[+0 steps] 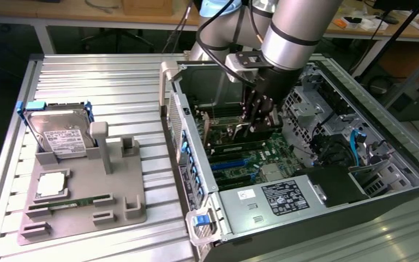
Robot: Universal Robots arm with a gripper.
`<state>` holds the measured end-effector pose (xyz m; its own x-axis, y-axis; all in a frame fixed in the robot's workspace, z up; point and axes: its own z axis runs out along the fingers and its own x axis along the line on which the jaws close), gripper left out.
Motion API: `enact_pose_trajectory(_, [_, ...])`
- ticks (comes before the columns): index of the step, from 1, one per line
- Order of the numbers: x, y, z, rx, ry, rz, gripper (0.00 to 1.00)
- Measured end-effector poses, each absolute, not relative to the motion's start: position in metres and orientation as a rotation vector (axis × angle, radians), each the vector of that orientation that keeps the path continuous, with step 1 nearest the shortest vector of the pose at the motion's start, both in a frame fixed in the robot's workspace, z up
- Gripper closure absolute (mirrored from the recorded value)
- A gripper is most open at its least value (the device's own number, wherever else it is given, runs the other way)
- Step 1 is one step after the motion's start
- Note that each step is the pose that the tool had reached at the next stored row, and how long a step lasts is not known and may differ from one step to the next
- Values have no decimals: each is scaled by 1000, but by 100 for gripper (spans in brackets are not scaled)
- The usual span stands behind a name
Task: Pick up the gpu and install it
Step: 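Insert the gpu into the slot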
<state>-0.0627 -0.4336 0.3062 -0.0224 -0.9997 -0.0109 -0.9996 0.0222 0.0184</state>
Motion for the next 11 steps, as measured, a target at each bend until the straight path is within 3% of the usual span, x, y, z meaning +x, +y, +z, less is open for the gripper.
enact_pose_trajectory(6, [-64,-463,295,2192,-2241,-33,73])
enact_pose_trajectory(11, [-80,-455,285,2192,-2242,-33,73])
